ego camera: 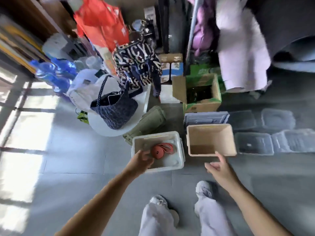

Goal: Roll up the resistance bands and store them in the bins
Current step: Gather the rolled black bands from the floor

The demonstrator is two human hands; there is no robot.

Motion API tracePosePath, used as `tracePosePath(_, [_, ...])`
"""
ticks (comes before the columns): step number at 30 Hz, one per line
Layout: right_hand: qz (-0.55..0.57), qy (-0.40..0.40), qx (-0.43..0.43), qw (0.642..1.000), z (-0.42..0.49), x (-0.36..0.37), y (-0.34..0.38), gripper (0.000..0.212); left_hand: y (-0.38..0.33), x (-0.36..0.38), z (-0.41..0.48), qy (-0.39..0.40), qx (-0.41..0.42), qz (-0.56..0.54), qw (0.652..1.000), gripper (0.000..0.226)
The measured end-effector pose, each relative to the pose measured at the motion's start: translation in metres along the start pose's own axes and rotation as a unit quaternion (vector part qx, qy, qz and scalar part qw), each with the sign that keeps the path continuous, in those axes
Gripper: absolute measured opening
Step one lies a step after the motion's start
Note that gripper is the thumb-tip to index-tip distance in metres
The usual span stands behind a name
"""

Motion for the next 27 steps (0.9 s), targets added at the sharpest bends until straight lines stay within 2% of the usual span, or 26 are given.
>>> tracePosePath(2, [0.037, -0.064, -0.01, 0.997, -0.056, -0.049, -0.014, 0.063, -0.05, 0.018, -0.036, 0.054, 0.046, 0.064, 0.995, 0.009])
tracePosePath(6, [0.124, -0.136, -0.001, 0.983, -0.139, -0.113, -0.067, 0.061, -0.12, 0.092, -0.083, 0.094, 0.134, 0.132, 0.978, 0.013])
tracePosePath(11, [0.089, -0.201, 0.008, 0.975, -0.217, -0.172, -0.173, 0.061, -0.163, 0.261, -0.144, 0.193, 0.25, 0.211, 0.925, 0.017])
tracePosePath(15, [0.074, -0.241, 0.062, 0.966, -0.265, -0.237, -0.28, 0.057, -0.175, 0.416, -0.204, 0.239, 0.338, 0.236, 0.879, 0.02])
tracePosePath(21, [0.139, -0.303, 0.124, 0.935, -0.299, -0.343, -0.4, 0.049, -0.188, 0.592, -0.254, 0.281, 0.315, 0.226, 0.878, 0.014])
tracePosePath(24, [0.148, -0.334, 0.12, 0.923, -0.279, -0.402, -0.441, 0.043, -0.183, 0.656, -0.255, 0.309, 0.298, 0.291, 0.855, 0.022])
tracePosePath(27, [0.176, -0.352, 0.121, 0.911, -0.25, -0.463, -0.477, 0.038, -0.179, 0.708, -0.238, 0.326, 0.268, 0.304, 0.854, 0.019])
Point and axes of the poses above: each hand's wrist, its own z-axis towards the middle knuckle, its own x-axis out of the palm, y = z × x, the point moved 6 cm from there along z, towards the middle knuckle, and after that the axes turned 13 degrees about -z, right-handed, at the moved point
